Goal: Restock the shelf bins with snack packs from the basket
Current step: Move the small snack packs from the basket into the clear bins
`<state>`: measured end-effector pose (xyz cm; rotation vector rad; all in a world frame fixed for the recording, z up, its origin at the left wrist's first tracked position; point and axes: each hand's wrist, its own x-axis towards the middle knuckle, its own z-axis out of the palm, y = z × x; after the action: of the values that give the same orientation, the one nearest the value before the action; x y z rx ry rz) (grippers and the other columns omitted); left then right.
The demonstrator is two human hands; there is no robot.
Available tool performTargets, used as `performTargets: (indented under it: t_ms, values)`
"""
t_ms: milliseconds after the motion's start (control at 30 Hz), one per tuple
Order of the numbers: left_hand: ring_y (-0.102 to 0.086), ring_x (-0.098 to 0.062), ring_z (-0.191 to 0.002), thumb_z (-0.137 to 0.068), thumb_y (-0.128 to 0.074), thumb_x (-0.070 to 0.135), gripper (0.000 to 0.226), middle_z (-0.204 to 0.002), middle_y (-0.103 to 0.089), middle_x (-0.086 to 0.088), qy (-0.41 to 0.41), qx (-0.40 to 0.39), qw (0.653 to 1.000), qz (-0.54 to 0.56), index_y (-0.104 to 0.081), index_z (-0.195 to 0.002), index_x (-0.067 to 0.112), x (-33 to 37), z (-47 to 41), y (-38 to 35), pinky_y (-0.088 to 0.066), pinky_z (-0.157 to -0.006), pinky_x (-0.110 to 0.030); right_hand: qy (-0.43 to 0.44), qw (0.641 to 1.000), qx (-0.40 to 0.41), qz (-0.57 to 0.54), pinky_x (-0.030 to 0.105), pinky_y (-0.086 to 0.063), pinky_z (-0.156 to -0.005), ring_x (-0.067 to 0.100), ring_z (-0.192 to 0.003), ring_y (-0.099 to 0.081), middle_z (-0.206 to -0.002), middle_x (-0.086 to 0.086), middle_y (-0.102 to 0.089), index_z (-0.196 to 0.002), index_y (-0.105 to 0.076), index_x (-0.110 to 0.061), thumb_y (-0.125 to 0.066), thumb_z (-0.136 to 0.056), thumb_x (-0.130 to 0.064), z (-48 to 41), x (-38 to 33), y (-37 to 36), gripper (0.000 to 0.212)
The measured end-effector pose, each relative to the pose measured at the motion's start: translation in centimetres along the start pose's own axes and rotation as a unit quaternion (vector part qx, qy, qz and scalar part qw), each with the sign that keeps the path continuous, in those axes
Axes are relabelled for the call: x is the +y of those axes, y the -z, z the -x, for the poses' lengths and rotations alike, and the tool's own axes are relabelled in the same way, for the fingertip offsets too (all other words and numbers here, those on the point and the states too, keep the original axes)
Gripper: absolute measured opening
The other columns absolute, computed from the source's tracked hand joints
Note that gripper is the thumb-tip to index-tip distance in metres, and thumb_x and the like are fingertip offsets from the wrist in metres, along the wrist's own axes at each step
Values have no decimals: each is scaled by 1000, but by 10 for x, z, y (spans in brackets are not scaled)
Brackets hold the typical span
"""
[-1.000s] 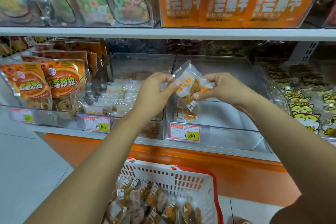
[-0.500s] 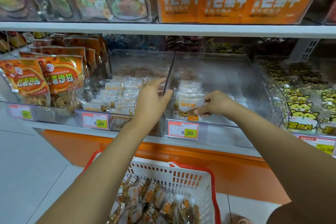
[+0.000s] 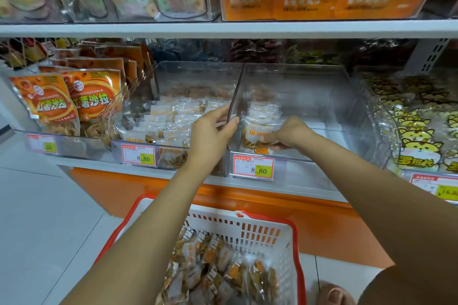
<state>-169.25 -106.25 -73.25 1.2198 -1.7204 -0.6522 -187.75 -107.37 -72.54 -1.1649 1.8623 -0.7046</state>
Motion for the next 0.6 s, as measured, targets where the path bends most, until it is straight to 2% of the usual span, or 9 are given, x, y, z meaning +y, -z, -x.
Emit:
performTargets:
  t_ms: [33,67,133,200,267,333,400,500,600]
  values:
    - [-58,0,-110,-93,-59,25,38,-122,-65,8,2,-2,1000,0,-59,-131,18,1,1,1,-43,-86,-3,1,1000,16,9,27,-56,-60,18,-66,-64,-82,9,-64,-83,-52,-7,-87,-66,-21,2,-1,1,41]
    - [-58,0,-109,-93,-59,25,38,-121,-65,8,2,-4,1000,-4,-59,-130,18,3,2,1,-44,-87,-5,4,999,34,28,30,-56,-67,21,-78,-66,-96,10,-61,-97,-49,-6,-89,-63,-28,2,-1,3,57]
    - [-59,0,-106,-94,-58,22,35,-119,-66,8,-1,-6,1000,-15,-61,-129,18,5,8,2,-46,-89,-10,14,993,67,93,36,-51,-89,28,-110,-59,-127,12,-49,-126,-37,-4,-88,-60,-38,6,-2,5,91]
    - [-58,5,-97,-94,-58,19,34,-114,-64,11,-2,-5,1000,-27,-61,-127,19,7,21,3,-43,-82,-2,49,986,95,130,34,-43,-92,30,-124,-47,-138,13,-40,-136,-33,-3,-83,-66,-43,17,-6,8,94]
    - [-56,6,-96,-94,-58,17,36,-112,-62,12,-11,12,999,-38,-58,-130,17,7,36,6,-39,-78,3,105,978,117,134,30,-41,-79,26,-113,-53,-124,10,-51,-127,-47,-4,-77,-76,-41,33,-10,13,69]
    - [-55,4,-102,-94,-57,17,37,-114,-57,14,-26,32,999,-29,-56,-132,16,7,53,11,-39,-81,3,163,966,127,154,28,-39,-66,19,-83,-58,-88,4,-58,-94,-60,-8,-71,-83,-36,53,-11,16,32]
    - [-53,7,-107,-96,-55,18,37,-120,-55,16,-33,51,998,0,-54,-133,18,7,70,18,-41,-85,0,192,955,111,199,27,-35,-53,14,-63,-50,-67,1,-53,-69,-54,-12,-70,-84,-33,75,-6,14,30]
    - [-57,7,-104,-96,-55,15,30,-115,-60,14,-41,60,997,-6,-59,-125,19,-3,97,28,-44,-85,-5,201,930,67,301,25,-34,-49,20,-68,-53,-68,3,-53,-66,-52,-12,-70,-82,-33,103,9,5,32]
    - [-60,8,-90,-95,-55,15,18,-97,-66,15,4,14,998,-54,-68,-106,21,-21,118,40,-42,-75,-2,214,896,66,384,24,-29,-47,18,-69,-50,-66,-4,-45,-62,-38,-22,-65,-86,-35,122,28,-5,39]
